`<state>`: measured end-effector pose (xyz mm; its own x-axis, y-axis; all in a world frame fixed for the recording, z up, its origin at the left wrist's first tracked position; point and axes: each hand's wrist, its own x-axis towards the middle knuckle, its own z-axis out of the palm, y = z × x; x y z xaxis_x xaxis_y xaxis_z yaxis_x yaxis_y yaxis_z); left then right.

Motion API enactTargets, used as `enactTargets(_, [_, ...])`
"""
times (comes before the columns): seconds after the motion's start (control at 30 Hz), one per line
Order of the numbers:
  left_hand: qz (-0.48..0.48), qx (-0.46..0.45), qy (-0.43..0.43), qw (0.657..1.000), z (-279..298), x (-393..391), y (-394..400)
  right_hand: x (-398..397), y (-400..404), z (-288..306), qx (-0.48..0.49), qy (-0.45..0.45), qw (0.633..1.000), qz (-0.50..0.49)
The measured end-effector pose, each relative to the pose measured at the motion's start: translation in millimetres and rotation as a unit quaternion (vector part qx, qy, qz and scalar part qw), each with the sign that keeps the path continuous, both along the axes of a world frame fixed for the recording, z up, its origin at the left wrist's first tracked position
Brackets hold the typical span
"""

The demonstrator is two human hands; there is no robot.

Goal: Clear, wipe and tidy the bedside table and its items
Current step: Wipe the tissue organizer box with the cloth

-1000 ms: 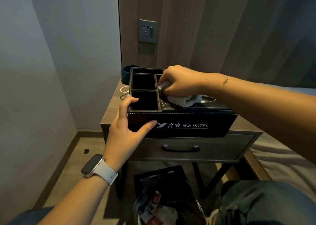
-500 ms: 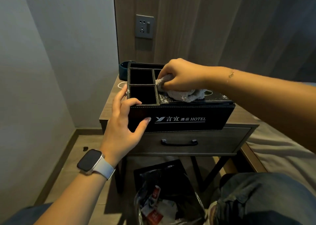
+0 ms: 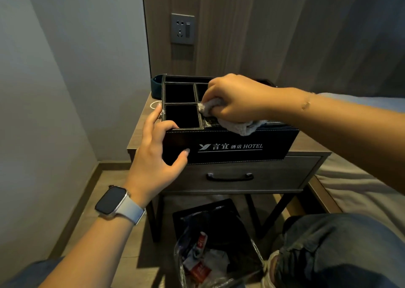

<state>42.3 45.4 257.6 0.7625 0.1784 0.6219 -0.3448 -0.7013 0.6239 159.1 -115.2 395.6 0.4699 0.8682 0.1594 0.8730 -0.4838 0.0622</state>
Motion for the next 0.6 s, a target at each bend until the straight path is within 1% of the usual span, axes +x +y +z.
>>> enactTargets(0.07, [-0.005, 0.001, -0.002, 1.0, 0, -1, 0, -14, -15, -1, 0.002, -0.003, 0.999, 0.034])
enactTargets(0.13, [-0.003, -0.001, -0.002, 1.0, 0, -1, 0, -28, -29, 6, -0.023, -0.006, 0.997, 0.079])
enactTargets(0.2, [0.004, -0.008, 0.0, 1.0, 0, 0, -2, -29, -33, 16, -0.026, -0.022, 0.994, 0.099])
enactTargets(0.33, [0.025, -0.019, 0.001, 1.0, 2, 2, -8, -13, -14, 14, 0.012, -0.079, 0.994, 0.073])
enactTargets(0.47, [0.042, -0.001, -0.004, 0.999, 4, 3, -9, -30, -21, -16, -0.011, -0.121, 0.99, 0.079])
enactTargets(0.6, [0.051, 0.006, -0.001, 0.999, 3, 3, -9, -40, -44, -1, -0.024, -0.123, 0.987, 0.104])
